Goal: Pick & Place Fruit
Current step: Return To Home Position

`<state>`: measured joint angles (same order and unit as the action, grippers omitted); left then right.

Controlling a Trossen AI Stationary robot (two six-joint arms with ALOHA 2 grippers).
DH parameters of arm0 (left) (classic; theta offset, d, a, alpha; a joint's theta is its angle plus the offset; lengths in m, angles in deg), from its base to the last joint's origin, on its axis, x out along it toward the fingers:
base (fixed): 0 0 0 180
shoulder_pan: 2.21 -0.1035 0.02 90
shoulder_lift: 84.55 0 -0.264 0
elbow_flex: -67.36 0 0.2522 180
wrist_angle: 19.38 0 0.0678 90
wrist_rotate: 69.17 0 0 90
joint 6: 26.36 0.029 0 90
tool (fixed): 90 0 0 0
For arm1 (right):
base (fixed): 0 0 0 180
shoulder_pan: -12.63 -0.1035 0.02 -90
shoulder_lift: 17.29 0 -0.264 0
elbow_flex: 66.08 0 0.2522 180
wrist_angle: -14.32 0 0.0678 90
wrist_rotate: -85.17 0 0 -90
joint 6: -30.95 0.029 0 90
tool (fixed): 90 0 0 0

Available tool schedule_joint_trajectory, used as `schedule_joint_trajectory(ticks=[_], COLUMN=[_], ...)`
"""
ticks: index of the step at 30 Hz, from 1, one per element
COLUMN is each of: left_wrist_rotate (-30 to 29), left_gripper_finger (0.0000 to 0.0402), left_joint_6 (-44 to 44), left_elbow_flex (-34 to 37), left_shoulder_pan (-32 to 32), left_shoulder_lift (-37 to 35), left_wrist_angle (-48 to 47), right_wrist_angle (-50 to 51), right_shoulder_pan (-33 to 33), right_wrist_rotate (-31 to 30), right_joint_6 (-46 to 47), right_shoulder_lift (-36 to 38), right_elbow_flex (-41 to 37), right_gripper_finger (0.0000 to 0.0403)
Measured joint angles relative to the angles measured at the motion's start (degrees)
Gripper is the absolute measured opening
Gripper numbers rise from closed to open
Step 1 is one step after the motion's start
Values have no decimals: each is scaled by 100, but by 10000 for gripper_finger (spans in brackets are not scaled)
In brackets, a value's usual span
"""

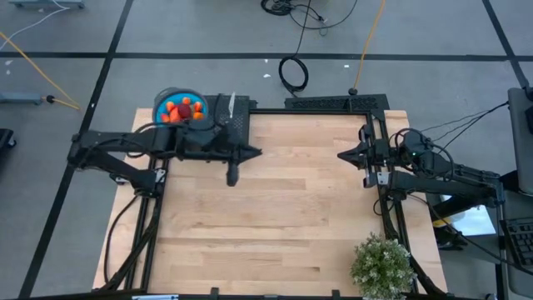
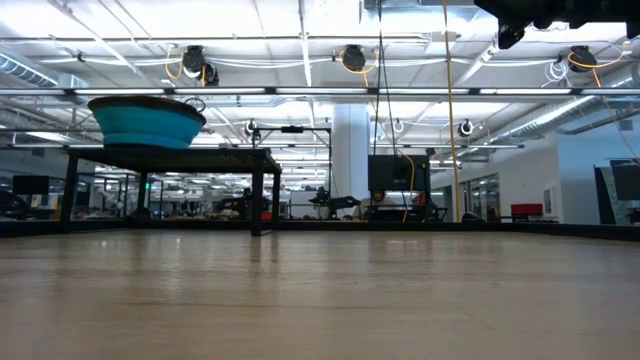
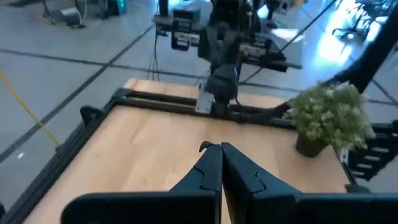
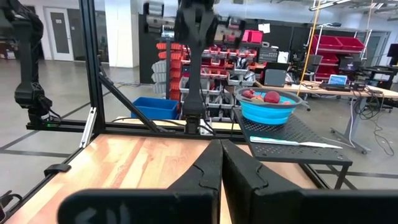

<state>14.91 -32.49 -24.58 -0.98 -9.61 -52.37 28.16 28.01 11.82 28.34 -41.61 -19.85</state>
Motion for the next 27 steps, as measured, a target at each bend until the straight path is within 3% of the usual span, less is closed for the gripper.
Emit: schedule_joint_trajectory(ticks=[3,7,16,27], left_wrist_rotate=[76,66,-162,-167], left_gripper_finger=[2,2,2,6], left_joint_6=[25,0,-58,94], left_elbow_flex=[615,1407,2907,4261], left_shoulder_pan=[4,2,4,4], left_shoulder_lift=[-353,-881,-2350,-4225], left_wrist_angle=[836,1270,1550,1643], right_wrist_angle=[14,34,156,155], right_shoulder_pan=[1,1,1,1], right_wrist_rotate=[0,0,0,0], right_joint_6=[-1,-2,0,-7], right_shoulder_lift=[0,-4,-7,-11], right_elbow_flex=[0,0,0,0], right_gripper_finger=[0,0,0,0])
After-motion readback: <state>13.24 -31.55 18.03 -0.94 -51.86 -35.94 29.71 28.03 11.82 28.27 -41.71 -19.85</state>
